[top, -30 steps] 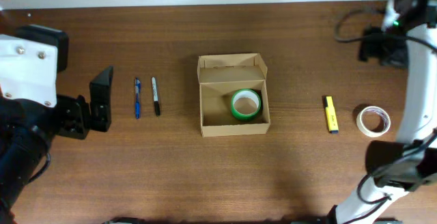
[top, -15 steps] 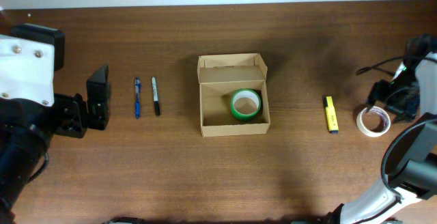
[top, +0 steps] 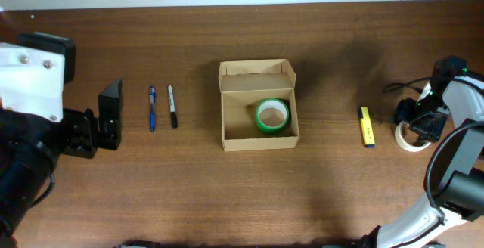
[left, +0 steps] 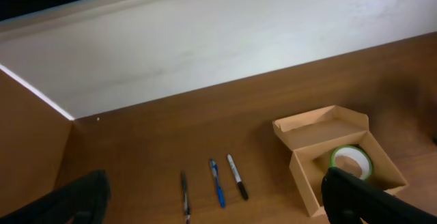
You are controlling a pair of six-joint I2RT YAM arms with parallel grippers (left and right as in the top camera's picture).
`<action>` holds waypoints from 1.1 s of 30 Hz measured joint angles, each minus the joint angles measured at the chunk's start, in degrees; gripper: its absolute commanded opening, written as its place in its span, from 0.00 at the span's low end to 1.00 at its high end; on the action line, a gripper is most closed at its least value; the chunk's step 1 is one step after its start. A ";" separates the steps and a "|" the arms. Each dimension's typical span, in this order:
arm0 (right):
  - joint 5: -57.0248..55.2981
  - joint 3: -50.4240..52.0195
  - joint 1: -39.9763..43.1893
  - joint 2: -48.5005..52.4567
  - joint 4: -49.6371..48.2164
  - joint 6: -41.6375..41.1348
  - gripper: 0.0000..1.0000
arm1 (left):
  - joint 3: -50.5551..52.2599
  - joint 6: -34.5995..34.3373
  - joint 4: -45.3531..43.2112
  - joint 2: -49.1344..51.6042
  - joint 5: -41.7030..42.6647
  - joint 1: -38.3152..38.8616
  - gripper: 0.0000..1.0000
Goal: Pack container
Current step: 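Move the right gripper to the white masking tape roll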
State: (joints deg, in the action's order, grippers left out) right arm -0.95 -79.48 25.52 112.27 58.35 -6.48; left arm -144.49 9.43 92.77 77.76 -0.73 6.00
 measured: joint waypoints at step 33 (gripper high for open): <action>1.49 3.50 0.00 1.20 -6.82 4.44 0.28 | 0.00 0.00 2.67 0.02 0.00 0.00 0.99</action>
State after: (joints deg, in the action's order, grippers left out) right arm 0.54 -75.99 25.52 113.47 51.53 -2.04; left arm -144.49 9.43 95.44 77.78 -0.73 6.00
